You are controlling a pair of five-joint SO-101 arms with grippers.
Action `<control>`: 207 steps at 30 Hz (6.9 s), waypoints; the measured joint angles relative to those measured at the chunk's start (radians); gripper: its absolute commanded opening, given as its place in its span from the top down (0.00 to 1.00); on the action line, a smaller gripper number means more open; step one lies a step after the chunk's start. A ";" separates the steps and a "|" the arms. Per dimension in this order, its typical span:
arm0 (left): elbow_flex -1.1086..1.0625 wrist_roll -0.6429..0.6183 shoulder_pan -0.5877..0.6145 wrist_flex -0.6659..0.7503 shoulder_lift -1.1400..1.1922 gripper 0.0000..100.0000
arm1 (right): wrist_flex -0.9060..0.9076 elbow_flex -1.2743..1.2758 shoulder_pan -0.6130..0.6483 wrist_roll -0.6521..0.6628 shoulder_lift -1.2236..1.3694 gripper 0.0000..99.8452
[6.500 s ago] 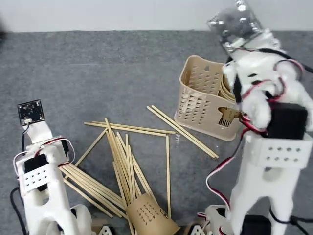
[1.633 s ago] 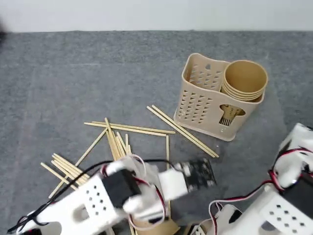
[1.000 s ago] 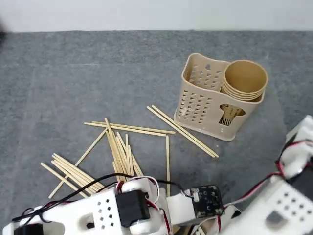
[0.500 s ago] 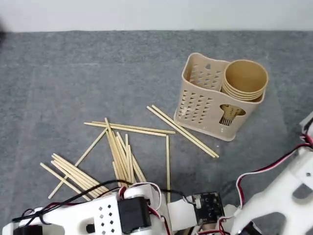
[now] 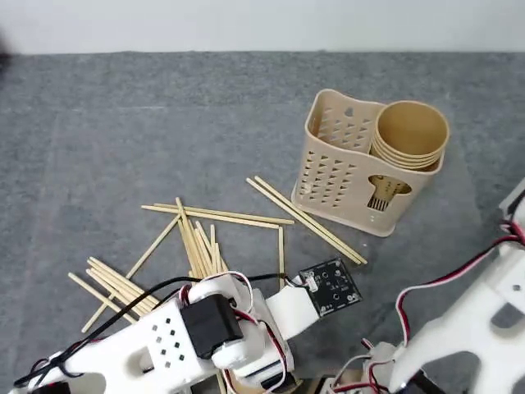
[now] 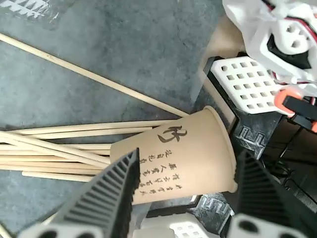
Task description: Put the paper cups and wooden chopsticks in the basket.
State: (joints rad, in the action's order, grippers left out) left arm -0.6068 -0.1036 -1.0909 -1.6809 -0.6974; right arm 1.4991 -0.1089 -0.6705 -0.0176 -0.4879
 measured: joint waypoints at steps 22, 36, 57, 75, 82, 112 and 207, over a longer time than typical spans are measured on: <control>-0.054 -0.003 -0.199 -0.002 0.000 0.70 | -0.288 0.000 -0.097 -0.094 0.614 0.99; -0.210 -0.003 -0.187 0.153 0.000 0.70 | -0.275 0.000 -0.126 -0.094 0.629 0.99; -0.258 0.126 0.066 0.178 0.000 0.76 | -0.186 0.000 -0.126 -0.094 0.499 0.99; -0.236 0.259 0.064 0.161 0.000 0.99 | -0.186 0.000 -0.126 -0.094 0.499 0.99; -0.055 0.259 0.074 0.066 0.000 0.99 | -0.167 0.000 -0.126 -0.071 0.499 0.99; -0.126 0.302 0.252 0.008 0.000 0.74 | -0.141 0.000 -0.098 -0.064 0.499 0.99; -0.267 0.577 0.468 0.216 -0.018 0.89 | -0.141 -0.049 -0.008 -0.064 0.499 0.99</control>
State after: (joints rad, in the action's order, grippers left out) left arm -0.8738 0.4733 -0.6229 -1.4645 -0.7158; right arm 1.3579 -0.1580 -0.6782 -0.0821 0.0107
